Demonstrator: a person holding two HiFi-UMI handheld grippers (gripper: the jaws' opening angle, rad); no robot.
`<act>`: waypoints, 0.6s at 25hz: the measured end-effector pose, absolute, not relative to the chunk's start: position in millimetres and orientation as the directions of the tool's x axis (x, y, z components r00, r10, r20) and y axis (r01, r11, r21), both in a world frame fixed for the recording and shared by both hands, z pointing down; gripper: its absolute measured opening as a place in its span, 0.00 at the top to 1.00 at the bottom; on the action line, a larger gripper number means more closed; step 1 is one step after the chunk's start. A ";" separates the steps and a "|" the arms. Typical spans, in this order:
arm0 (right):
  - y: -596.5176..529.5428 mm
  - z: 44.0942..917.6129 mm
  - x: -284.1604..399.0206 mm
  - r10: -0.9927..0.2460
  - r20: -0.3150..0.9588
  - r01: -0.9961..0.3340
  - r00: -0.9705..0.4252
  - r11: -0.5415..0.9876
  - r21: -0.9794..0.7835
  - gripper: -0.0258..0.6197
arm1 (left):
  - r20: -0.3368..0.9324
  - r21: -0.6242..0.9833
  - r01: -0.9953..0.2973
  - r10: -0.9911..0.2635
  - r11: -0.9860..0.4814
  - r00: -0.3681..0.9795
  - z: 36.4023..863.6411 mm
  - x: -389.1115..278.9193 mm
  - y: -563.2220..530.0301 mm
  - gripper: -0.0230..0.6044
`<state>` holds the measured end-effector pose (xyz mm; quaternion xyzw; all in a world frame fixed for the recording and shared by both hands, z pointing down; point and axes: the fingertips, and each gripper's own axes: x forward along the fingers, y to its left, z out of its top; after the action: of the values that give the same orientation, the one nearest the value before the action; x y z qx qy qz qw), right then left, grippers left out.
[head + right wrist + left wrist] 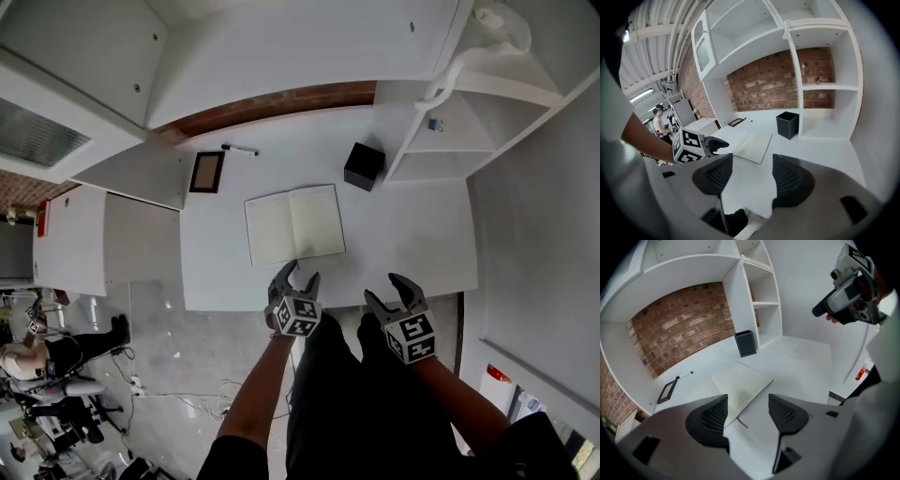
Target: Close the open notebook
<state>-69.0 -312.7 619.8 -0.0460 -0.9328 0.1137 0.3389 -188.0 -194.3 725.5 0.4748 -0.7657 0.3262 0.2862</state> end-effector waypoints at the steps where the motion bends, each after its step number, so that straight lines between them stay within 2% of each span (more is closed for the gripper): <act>1: -310.8 621.4 -74.0 0.162 0.622 -0.003 -0.766 0.967 -0.256 0.58 | 0.746 -0.224 -0.919 -0.550 0.323 -0.375 728.5 -191.5 -197.5 0.56; 5: -304.2 620.4 -96.1 0.155 0.615 -0.028 -0.773 0.960 -0.277 0.58 | 0.751 -0.235 -0.937 -0.564 0.260 -0.345 744.6 -200.7 -205.7 0.56; 8: -303.9 620.7 -106.5 0.136 0.619 -0.043 -0.774 0.963 -0.265 0.58 | 0.760 -0.273 -0.948 -0.568 0.161 -0.315 754.9 -202.8 -213.8 0.56; 15: -315.4 628.5 -100.9 0.091 0.656 -0.079 -0.749 0.971 -0.225 0.58 | 0.786 -0.326 -0.946 -0.554 0.006 -0.274 772.9 -209.9 -225.3 0.56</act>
<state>-100.9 -315.4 628.5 -0.0033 -0.9275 0.1200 0.3540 -209.9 -225.3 772.9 0.5580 -0.6720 0.4307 0.2270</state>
